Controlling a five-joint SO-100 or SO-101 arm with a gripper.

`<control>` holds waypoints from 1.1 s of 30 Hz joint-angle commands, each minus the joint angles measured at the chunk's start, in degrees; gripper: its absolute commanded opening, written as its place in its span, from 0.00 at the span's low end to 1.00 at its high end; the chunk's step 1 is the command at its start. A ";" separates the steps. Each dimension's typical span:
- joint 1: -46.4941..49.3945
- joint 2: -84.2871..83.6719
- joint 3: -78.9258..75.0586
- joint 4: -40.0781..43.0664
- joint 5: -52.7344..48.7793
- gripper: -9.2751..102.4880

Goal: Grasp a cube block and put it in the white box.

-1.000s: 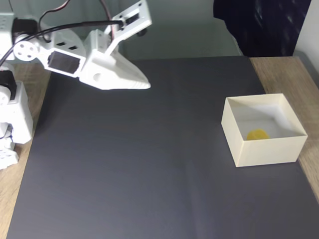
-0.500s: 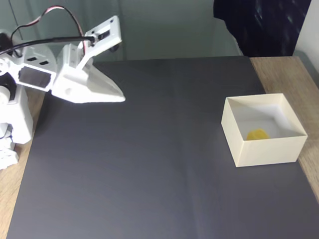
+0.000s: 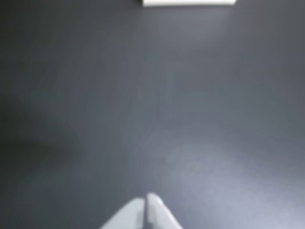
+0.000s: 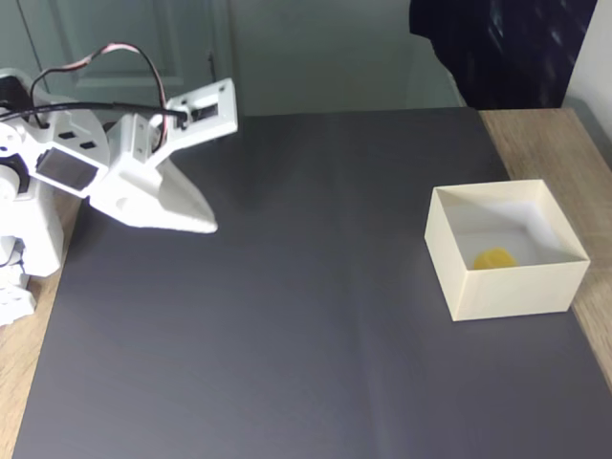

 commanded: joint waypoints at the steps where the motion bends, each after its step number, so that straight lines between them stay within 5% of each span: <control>1: -0.09 0.44 0.26 3.34 -0.35 0.08; 23: -2.11 0.53 1.76 19.42 -2.46 0.08; 33: -2.37 0.53 1.85 19.95 -5.45 0.09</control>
